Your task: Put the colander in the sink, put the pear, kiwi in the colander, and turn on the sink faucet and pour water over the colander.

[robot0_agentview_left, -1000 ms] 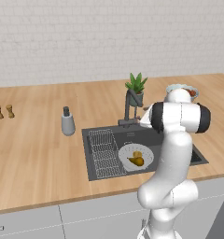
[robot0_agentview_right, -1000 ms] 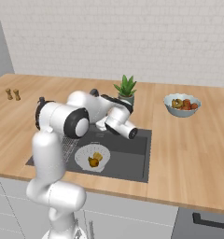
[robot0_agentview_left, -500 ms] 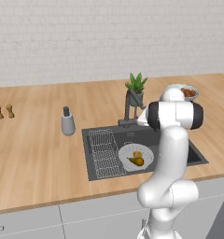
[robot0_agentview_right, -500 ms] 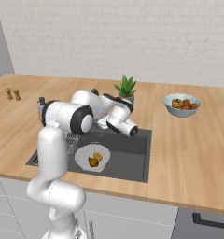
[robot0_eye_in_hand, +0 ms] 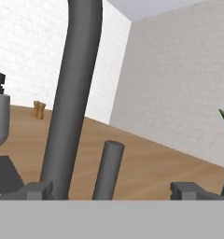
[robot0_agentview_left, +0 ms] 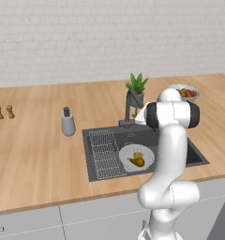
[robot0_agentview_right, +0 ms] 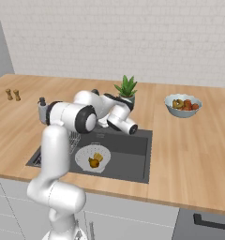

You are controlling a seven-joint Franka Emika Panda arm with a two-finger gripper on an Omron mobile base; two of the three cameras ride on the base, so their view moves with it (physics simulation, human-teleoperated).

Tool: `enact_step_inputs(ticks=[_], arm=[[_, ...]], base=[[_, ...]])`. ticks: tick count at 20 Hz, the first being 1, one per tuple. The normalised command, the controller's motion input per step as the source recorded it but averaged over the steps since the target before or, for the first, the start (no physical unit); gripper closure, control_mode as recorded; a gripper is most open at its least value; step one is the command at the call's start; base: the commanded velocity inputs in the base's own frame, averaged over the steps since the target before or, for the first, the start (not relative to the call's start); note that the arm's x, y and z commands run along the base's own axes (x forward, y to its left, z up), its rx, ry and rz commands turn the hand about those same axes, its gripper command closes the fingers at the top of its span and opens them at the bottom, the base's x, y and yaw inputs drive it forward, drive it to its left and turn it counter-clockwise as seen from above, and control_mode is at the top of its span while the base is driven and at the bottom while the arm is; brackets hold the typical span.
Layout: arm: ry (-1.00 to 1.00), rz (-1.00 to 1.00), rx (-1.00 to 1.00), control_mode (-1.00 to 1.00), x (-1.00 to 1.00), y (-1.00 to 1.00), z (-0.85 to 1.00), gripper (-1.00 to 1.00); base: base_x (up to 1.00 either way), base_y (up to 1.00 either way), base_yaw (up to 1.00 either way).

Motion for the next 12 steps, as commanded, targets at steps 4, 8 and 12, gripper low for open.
enact_step_inputs(ticks=[4,8,12], arm=[[0.0,0.0,0.0,-1.0,0.29,0.01,-0.12,-1.0],[0.0,0.0,0.0,-1.0,0.31,0.0,-0.15,-1.0],[0.0,0.0,0.0,-1.0,0.22,0.0,-0.05,-1.0]], base=[[0.0,0.0,0.0],[0.0,0.0,0.0],[0.0,0.0,0.0]])
